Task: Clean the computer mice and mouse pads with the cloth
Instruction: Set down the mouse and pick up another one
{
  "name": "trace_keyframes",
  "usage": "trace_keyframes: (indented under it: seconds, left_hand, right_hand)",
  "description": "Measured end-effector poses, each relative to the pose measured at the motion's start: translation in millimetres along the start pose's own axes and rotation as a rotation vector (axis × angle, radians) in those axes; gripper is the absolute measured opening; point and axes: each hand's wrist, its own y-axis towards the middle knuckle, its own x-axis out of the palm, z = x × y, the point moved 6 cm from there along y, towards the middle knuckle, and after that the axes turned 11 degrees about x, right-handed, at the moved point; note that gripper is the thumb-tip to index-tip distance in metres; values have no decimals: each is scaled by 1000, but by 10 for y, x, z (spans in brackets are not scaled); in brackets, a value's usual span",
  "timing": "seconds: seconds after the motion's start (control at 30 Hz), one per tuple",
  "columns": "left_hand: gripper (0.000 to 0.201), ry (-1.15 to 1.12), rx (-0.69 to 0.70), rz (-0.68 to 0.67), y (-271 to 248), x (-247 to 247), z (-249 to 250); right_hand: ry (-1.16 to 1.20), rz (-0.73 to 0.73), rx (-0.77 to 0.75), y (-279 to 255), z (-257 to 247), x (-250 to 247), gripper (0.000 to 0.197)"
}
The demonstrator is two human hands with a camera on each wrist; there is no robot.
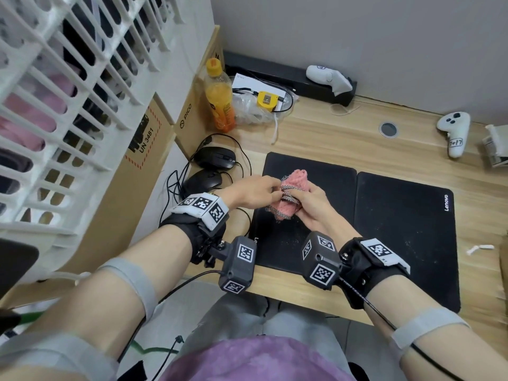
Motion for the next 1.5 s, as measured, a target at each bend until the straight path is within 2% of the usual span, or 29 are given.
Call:
trace_keyframes:
  seconds: [0.07,0.17,0.23,0.3,0.43,0.5,0.7,0.83,1.03,1.2,1.37,1.5]
  left_hand:
    - [32,17,26,9,7,22,-16]
    - [34,-29,26,75,3,22,-49]
    - [33,-90,30,83,-9,22,-41]
    - [28,-84,33,90,-36,-3,-32]
    - [26,72,-39,239,-104,-129,-133]
    - [26,43,-75,313,-151,-182,-213]
    - [26,-40,35,368,-104,-215,-141]
    - [26,-41,118,270,-58,-147,-35]
    - [14,-6,69,220,-99,-95,-39]
    - [39,-34,32,270,-48,-83,-7]
    - [19,-188,10,294,-1,23,-46]
    - [13,-244,9,373,-12,48,-70]
  right_hand:
    - [-97,38,-38,-37,-43,-3,20]
    - [-137,204,-101,-25,-89,-62,9]
    - [-79,296,-71,21,-53,-120,3]
    - [-44,338,-23,57,-2,-158,8]
    - [41,361,12,34,24,-219,12]
    - [46,322,25,36,15,-224,13]
    - [180,117,47,-4,-20,-37,17]
    - [466,-69,31,-73,-70,16,34]
    - [509,-98,43,-71,-79,-79,36]
    - [431,-163,75,-85,-32,-29,35]
    - [430,-171,77,-77,-4,-17,35]
    - [438,-179,82,-79,14,-25,36]
